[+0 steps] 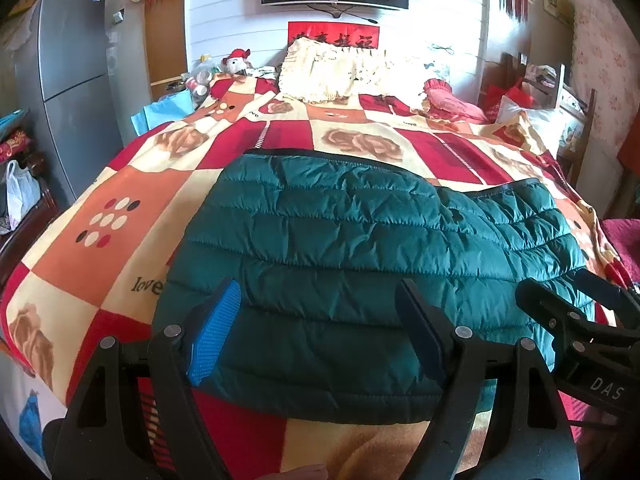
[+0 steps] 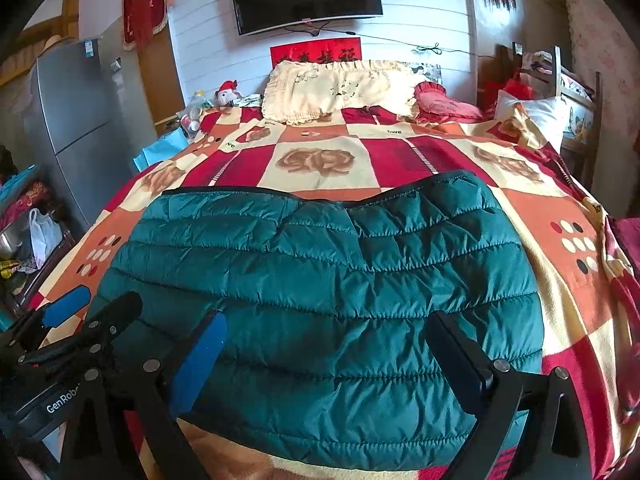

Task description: Fold large clothes

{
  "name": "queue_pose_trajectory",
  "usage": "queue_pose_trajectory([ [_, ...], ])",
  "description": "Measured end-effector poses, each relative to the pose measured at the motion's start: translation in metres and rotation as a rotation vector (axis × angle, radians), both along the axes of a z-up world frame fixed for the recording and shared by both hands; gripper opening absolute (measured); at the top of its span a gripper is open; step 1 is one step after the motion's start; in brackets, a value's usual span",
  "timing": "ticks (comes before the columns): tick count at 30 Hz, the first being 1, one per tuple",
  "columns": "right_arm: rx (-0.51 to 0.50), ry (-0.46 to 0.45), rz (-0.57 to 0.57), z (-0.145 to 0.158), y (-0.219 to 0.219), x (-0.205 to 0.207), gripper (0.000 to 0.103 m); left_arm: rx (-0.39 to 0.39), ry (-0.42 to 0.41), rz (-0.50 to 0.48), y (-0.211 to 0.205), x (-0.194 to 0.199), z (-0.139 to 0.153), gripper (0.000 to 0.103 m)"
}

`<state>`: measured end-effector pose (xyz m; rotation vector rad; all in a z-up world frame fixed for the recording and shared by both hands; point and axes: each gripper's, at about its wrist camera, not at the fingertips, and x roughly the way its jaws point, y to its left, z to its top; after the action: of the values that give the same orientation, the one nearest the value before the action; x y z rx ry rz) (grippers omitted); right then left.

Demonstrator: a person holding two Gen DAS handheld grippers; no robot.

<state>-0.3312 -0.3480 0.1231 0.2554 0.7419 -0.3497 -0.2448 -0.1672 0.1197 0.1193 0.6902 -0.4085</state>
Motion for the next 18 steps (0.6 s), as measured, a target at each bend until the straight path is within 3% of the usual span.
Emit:
queue_pose_trajectory([
  [18,0.007,0.002,0.002,-0.0020,-0.0006,0.0007,0.099,0.000,-0.001,-0.004,-0.0023,-0.0013,-0.0003,0.080],
])
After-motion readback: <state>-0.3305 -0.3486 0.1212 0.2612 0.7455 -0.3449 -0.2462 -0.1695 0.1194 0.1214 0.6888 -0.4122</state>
